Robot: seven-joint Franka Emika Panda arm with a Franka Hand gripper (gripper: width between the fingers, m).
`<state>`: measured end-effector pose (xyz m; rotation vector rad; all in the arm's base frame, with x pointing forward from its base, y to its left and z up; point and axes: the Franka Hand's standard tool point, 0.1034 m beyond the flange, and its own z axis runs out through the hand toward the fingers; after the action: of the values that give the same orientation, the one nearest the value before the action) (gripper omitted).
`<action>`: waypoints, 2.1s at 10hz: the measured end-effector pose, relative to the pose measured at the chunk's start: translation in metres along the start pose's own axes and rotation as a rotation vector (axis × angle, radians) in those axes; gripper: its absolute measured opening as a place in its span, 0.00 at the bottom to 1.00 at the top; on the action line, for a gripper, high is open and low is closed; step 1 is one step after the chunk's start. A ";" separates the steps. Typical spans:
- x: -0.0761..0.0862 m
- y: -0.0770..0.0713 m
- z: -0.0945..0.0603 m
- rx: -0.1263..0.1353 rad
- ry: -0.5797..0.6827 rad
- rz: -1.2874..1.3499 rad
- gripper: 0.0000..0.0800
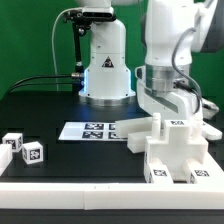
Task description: Assemble chair
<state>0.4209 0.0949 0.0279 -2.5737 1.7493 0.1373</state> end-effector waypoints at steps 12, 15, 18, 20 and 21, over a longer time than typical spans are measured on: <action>-0.001 -0.077 -0.119 -0.008 0.002 -0.554 0.36; -0.001 -0.072 -0.115 0.002 0.011 -0.544 0.36; 0.007 -0.098 -0.118 0.055 0.070 -0.909 0.36; -0.006 -0.101 -0.119 0.063 0.097 -0.992 0.36; -0.009 -0.100 -0.118 0.062 0.094 -1.002 0.36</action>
Offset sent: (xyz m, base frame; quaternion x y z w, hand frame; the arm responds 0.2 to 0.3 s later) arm 0.0259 -0.0079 0.0868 -0.0296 0.0295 -0.1807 0.9826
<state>0.5172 0.1319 0.1434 -3.0622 0.2993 -0.0674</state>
